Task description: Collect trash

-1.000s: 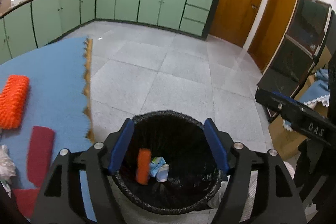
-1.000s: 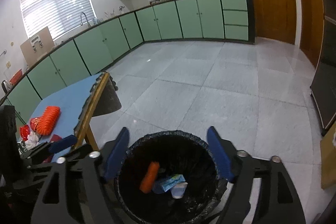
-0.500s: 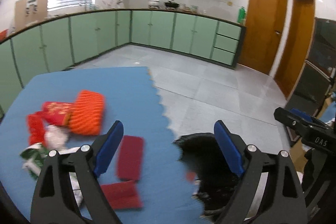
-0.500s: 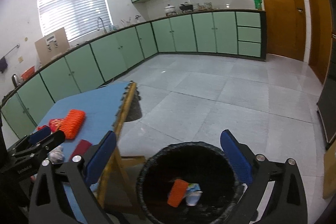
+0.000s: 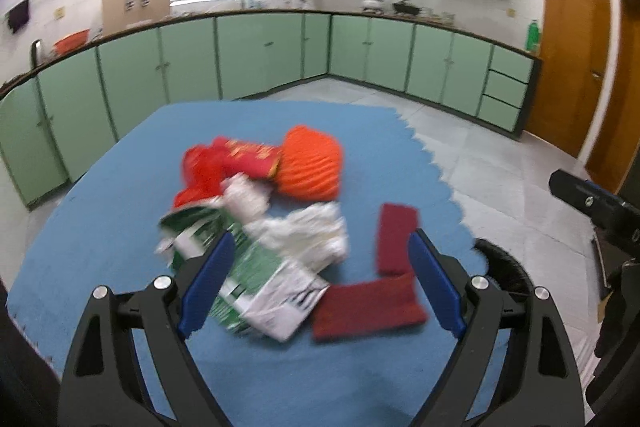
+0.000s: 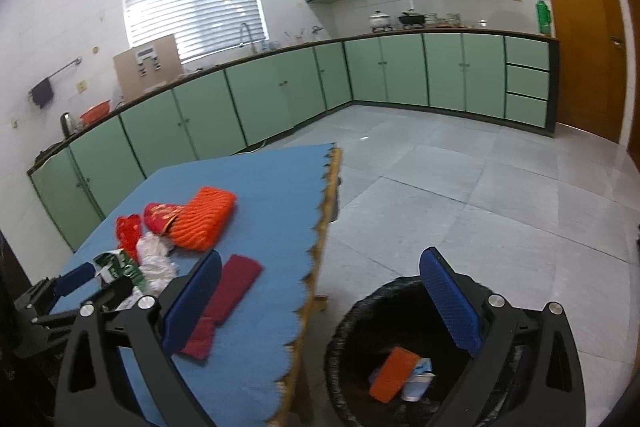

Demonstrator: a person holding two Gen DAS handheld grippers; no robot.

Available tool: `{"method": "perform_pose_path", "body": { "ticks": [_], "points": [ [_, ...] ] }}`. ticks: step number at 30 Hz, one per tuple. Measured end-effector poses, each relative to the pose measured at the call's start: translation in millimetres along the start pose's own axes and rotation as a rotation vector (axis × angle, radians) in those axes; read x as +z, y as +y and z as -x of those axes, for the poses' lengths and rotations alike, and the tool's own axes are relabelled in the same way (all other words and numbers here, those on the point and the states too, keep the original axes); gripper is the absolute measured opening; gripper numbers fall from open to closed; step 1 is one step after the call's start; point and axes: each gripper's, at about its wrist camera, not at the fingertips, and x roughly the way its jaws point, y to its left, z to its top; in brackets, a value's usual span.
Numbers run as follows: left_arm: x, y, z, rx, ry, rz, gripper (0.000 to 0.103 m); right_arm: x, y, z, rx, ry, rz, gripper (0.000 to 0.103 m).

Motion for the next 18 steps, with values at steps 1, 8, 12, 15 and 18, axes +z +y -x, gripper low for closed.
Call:
{"method": "perform_pose_path", "body": {
  "ticks": [1, 8, 12, 15, 18],
  "points": [
    [-3, 4, -1, 0.010, 0.007, 0.010, 0.085, -2, 3, -1, 0.007, 0.004, 0.004, 0.097],
    [-17, 15, -10, 0.021, 0.043, 0.050, 0.085, -13, 26, -12, 0.039, 0.024, 0.047, 0.097],
    [-21, 17, -20, 0.040, 0.050, 0.057, 0.085, -16, 29, -19, 0.046, 0.038, 0.048, 0.097],
    [-20, 20, -30, 0.048, 0.066, 0.071, 0.085, -19, 29, -25, 0.048, 0.053, 0.047, 0.097],
    [-21, 23, -38, 0.056, 0.084, 0.079, 0.085, -19, 29, -29, 0.046, 0.063, 0.048, 0.097]
  ]
}}
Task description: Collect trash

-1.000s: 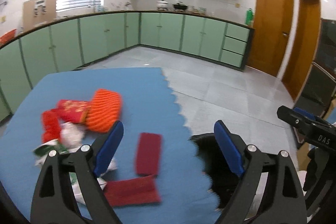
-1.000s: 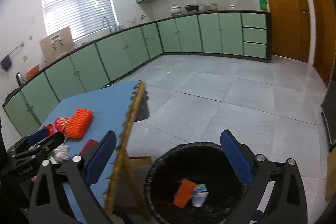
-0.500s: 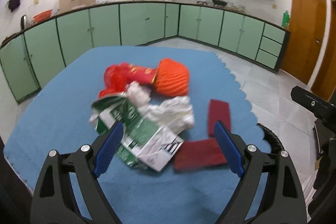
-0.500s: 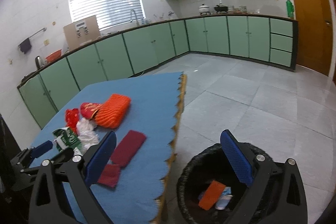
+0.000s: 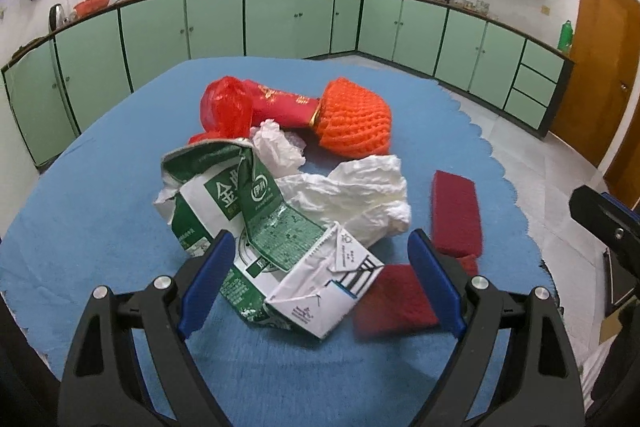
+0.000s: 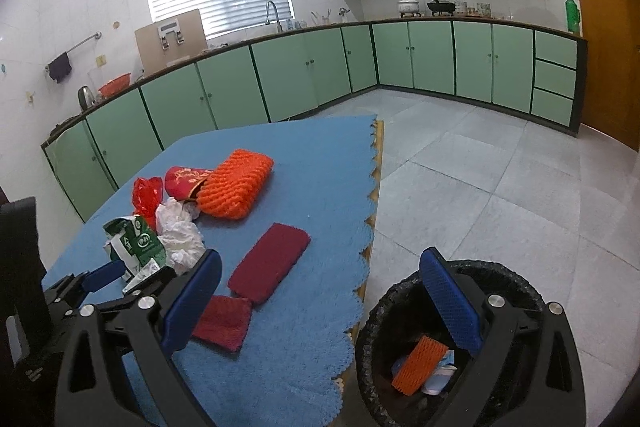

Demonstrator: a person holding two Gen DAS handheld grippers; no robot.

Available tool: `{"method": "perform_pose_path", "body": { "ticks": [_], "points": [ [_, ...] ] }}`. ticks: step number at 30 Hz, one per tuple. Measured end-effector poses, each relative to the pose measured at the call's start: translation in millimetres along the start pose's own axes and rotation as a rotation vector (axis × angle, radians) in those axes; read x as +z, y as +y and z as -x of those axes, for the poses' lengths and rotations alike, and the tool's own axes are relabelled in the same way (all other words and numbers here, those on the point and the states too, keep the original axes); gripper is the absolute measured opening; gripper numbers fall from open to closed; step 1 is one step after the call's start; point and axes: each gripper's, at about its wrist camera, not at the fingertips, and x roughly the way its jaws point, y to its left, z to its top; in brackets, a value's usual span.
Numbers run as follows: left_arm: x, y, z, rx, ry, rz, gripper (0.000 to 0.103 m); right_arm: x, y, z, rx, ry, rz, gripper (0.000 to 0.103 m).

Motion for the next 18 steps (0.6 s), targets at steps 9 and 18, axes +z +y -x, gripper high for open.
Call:
{"method": "perform_pose_path", "body": {
  "ticks": [9, 18],
  "points": [
    [-6, 21, -6, 0.020, 0.066, 0.057, 0.085, -2, 5, -11, 0.008, 0.026, 0.007, 0.097],
    [-8, 47, 9, 0.072, 0.089, 0.116, 0.085, -6, 20, -21, 0.040, 0.048, 0.033, 0.097]
  ]
}}
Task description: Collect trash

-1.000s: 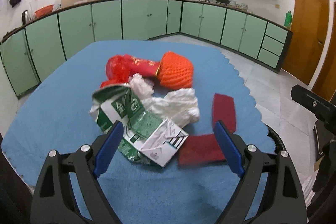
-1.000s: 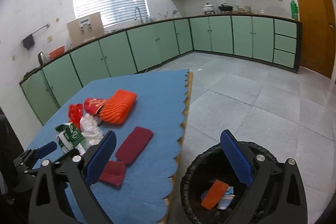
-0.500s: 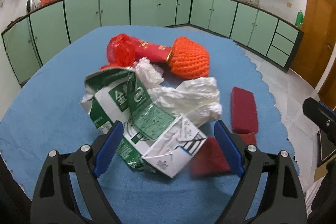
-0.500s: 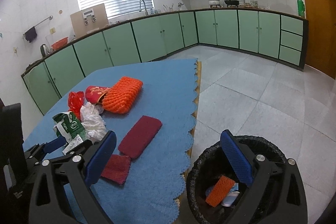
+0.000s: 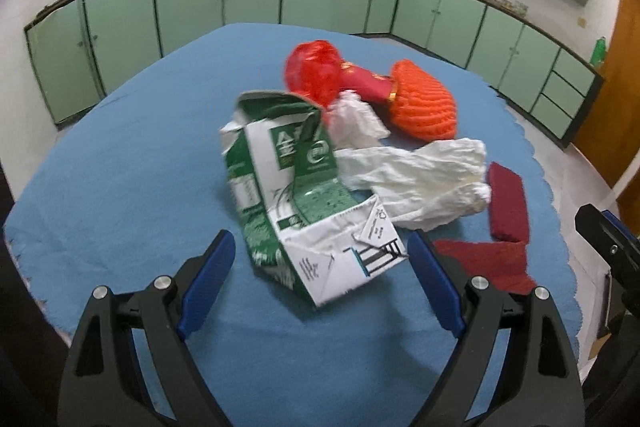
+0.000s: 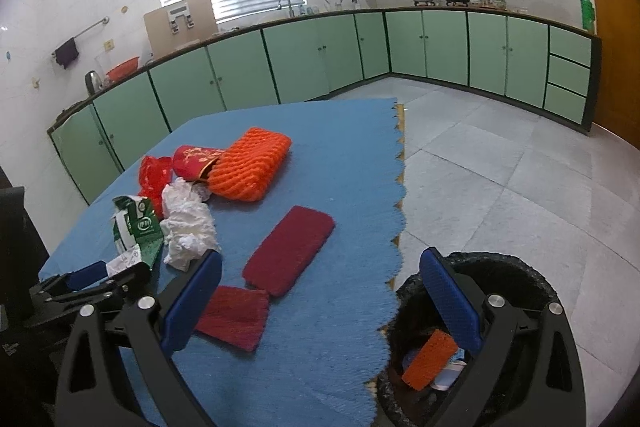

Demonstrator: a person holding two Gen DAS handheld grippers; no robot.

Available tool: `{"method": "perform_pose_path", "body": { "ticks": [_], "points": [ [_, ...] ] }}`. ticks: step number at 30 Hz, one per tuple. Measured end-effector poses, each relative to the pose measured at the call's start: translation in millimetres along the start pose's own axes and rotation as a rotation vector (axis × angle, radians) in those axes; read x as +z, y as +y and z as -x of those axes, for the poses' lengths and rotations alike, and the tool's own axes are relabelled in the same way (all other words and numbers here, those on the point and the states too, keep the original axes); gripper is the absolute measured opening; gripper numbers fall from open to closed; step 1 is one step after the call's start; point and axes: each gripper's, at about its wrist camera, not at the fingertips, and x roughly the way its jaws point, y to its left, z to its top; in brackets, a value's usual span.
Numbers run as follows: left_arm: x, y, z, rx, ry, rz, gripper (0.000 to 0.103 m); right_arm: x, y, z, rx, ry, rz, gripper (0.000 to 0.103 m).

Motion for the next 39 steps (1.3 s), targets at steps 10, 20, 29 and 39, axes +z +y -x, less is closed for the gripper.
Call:
{"method": "perform_pose_path", "body": {
  "ticks": [10, 20, 29, 39],
  "points": [
    [8, -4, -14, 0.015, 0.034, 0.015, 0.087, 1, 7, -4, 0.003, 0.005, 0.011, 0.097],
    [4, 6, -16, 0.001, 0.024, 0.034, 0.078, 1, 11, -7, 0.003, 0.009, 0.026, 0.097],
    [-4, 24, 2, 0.001, -0.009, 0.039, 0.073, 7, 27, -7, 0.032, 0.002, 0.057, 0.097],
    [5, 34, -9, -0.007, 0.061, 0.065, 0.078, 8, 40, -12, 0.046, 0.014, 0.074, 0.097]
  ]
}}
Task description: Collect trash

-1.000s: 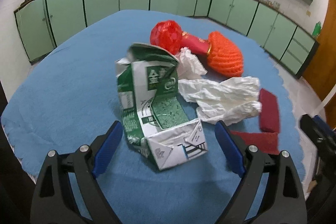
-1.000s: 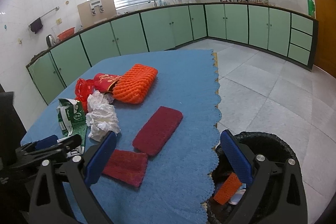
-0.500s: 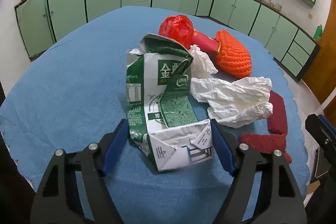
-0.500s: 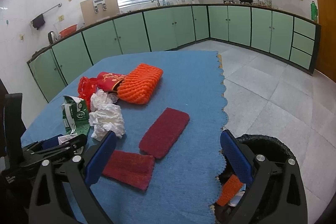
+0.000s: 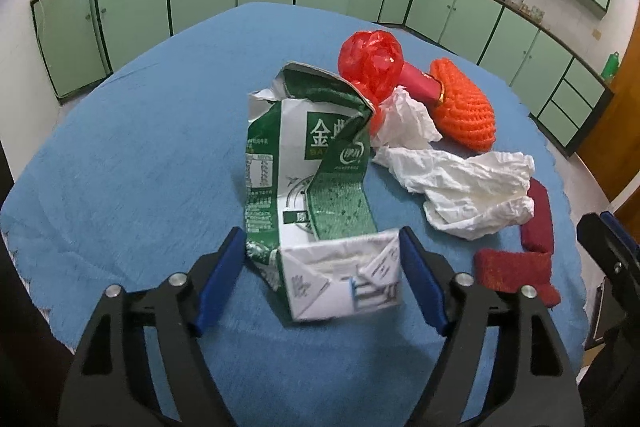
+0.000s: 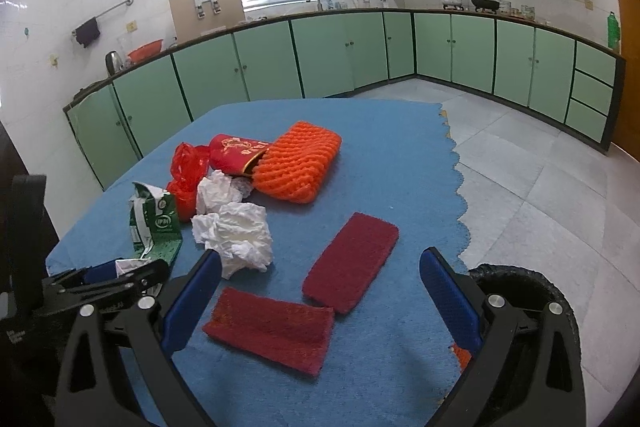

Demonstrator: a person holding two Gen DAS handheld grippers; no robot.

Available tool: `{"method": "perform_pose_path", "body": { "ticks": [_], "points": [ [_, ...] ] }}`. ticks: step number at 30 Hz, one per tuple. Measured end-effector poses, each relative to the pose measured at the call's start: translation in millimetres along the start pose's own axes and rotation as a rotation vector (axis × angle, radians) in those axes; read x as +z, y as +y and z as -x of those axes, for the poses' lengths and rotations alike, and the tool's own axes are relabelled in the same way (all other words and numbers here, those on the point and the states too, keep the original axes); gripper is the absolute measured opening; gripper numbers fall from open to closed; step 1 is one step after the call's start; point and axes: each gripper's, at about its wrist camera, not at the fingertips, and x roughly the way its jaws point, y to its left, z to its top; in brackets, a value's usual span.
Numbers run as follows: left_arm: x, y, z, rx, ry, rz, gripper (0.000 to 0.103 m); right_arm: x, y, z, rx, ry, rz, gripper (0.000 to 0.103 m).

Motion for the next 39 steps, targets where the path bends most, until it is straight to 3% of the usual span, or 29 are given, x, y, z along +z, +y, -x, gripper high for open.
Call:
{"method": "perform_pose_path", "body": {
  "ticks": [6, 9, 16, 22, 28, 32, 34, 36, 39],
  "points": [
    [5, -4, -8, 0.019, 0.000, 0.003, 0.081, 2, 1, -2, -0.004, 0.003, 0.006, 0.097],
    [9, -6, -10, 0.024, -0.004, -0.004, 0.072, 5, 2, -5, -0.004, 0.003, 0.010, 0.097],
    [11, 2, -5, -0.003, -0.017, 0.005, 0.069, 9, 12, -19, 0.018, 0.028, 0.031, 0.097],
    [19, 17, 11, 0.022, -0.075, 0.015, 0.069, 15, 25, -31, 0.034, 0.027, 0.041, 0.097],
    [26, 24, 19, 0.049, -0.118, 0.004, 0.069, 16, 35, -44, 0.028, 0.038, 0.043, 0.089],
    [29, 27, 20, 0.056, -0.127, 0.007, 0.069, 14, 43, -55, 0.046, 0.077, 0.067, 0.074],
    [29, 27, 20, 0.053, -0.129, 0.008, 0.069, 13, 45, -58, 0.076, 0.098, 0.073, 0.058],
    [30, 26, 20, 0.051, -0.131, 0.008, 0.069, 13, 45, -60, 0.104, 0.111, 0.074, 0.036],
    [31, 25, 21, 0.047, -0.137, 0.006, 0.069, 13, 47, -57, 0.122, 0.102, 0.082, 0.021]
  ]
}}
